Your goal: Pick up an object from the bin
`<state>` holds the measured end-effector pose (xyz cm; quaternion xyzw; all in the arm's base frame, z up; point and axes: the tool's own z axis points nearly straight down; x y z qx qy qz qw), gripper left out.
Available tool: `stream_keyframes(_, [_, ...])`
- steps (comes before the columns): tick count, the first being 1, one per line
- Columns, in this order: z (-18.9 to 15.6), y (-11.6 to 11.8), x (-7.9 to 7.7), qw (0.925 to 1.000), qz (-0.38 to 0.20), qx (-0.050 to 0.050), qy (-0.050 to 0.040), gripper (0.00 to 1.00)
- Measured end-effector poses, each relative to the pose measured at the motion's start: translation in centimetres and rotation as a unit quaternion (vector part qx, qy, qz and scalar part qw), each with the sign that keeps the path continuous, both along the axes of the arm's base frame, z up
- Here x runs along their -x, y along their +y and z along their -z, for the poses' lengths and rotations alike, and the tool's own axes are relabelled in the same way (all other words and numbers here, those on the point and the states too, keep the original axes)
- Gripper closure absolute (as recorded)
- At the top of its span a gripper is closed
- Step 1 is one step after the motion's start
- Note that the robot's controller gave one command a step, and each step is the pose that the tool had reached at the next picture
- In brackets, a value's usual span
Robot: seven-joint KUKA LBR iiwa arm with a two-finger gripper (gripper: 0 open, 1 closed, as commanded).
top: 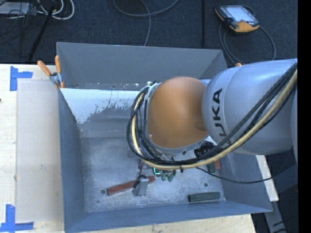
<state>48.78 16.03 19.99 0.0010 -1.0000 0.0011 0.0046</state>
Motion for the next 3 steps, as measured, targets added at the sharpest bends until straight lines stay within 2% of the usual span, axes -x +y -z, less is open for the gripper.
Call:
stream_keyframes(1, [-0.4, 0.0, -0.2, 1.0, 0.002, -0.001, -0.0038, 0.0])
stream_keyframes(2, [12.8, -5.6, -1.3, 0.9991, -0.042, -0.003, -0.0054, 1.0])
stream_keyframes(3, [13.0, -5.7, -1.2, 0.9992, -0.041, -0.001, -0.004, 0.0])
